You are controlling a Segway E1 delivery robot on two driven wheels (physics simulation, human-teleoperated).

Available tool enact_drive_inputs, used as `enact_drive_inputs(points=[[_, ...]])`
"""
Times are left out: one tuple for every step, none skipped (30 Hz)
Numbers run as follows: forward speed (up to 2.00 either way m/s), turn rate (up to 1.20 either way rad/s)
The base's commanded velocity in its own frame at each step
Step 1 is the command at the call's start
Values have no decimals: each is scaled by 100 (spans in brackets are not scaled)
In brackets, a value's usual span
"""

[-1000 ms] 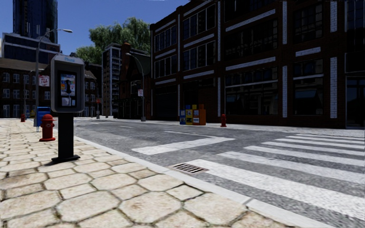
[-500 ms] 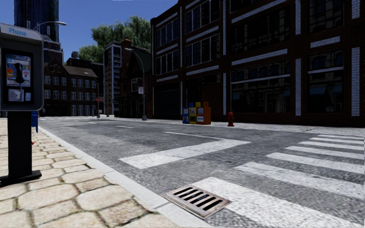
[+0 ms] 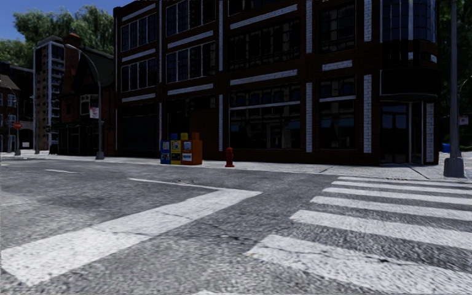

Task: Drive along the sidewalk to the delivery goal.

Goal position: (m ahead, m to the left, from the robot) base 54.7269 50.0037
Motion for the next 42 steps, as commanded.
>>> enact_drive_inputs(points=[[168,0],[162,0],[156,0],[151,0],[150,-45],[149,-120],[148,-120],[148,-120],[148,-120],[148,-120],[148,-119],[148,-116],[148,-116],[148,-115],[148,-115],[148,-115],[148,-115],[148,-115],[148,-115],[148,-115],[148,-115],[148,-111],[148,0],[148,0],[148,0],[148,0],[148,0],[148,0],[148,0],[148,0],[148,0],[148,0],[148,7],[148,7],[148,53],[148,79],[148,103],[148,120],[148,120],[148,120],[148,120],[148,120]])
